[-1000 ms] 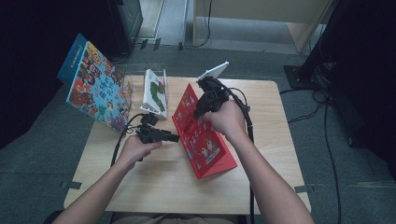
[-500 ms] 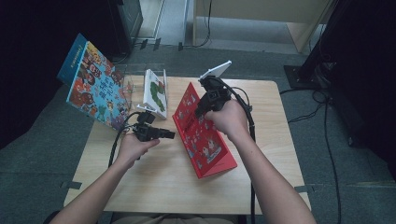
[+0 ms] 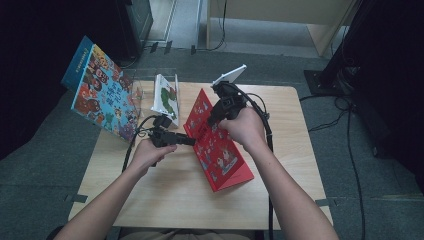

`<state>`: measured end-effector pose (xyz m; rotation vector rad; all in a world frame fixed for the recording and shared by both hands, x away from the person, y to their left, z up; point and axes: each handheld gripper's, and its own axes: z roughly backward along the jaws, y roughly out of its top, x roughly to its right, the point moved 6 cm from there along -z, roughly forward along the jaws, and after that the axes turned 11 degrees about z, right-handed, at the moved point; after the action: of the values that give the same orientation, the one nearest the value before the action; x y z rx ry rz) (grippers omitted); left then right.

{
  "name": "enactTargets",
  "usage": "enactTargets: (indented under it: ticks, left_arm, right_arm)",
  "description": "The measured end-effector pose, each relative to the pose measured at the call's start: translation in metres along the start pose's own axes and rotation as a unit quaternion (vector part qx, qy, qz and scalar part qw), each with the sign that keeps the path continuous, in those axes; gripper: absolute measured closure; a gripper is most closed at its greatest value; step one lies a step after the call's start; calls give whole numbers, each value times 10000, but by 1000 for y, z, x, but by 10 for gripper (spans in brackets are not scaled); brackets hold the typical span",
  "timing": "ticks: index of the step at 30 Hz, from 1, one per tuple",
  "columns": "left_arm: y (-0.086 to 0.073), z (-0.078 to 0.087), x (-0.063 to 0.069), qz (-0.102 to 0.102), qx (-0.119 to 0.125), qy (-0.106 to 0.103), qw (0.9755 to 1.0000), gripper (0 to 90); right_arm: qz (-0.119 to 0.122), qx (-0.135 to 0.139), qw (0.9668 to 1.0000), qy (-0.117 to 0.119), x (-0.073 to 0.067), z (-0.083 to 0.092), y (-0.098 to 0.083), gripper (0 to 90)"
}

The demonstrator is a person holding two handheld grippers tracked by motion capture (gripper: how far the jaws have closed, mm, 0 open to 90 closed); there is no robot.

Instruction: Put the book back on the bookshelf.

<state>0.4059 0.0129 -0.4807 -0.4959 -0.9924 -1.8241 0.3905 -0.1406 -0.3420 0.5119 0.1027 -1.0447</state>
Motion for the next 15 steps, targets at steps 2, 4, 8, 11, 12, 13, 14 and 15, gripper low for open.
enactTargets:
  ticks: [2, 4, 8, 11, 12, 13, 14, 15]
  left_arm:
    - [1, 0, -1, 22, -12, -46, 10000, 328]
    - [2, 0, -2, 36, -7, -84, 10000, 323]
    - [3, 1, -1, 57, -66, -178, 9998, 310]
    - [4, 2, -1, 1, -100, -167, 9998, 309]
    - [5, 3, -1, 22, -105, -193, 9998, 307]
    - [5, 3, -1, 41, -102, -212, 9997, 304]
    - [6, 5, -2, 24, -77, -242, 9997, 297]
    - [7, 5, -1, 48, -52, -272, 9996, 286]
  right_arm:
    - [5, 4, 10000, 0, -1, 0, 0, 883]
    - [30, 15, 10000, -9, -1, -1, 0, 882]
    - [56, 38, 10000, 35, -4, 0, -1, 881]
    - [67, 78, 9999, 76, -3, 2, -2, 880]
    - [54, 79, 9999, 105, -3, 2, -2, 879]
    - [50, 123, 9998, 155, -3, 2, -2, 878]
    - [57, 128, 9998, 174, -3, 3, -2, 878]
    - [69, 158, 9997, 200, -2, 3, -3, 878]
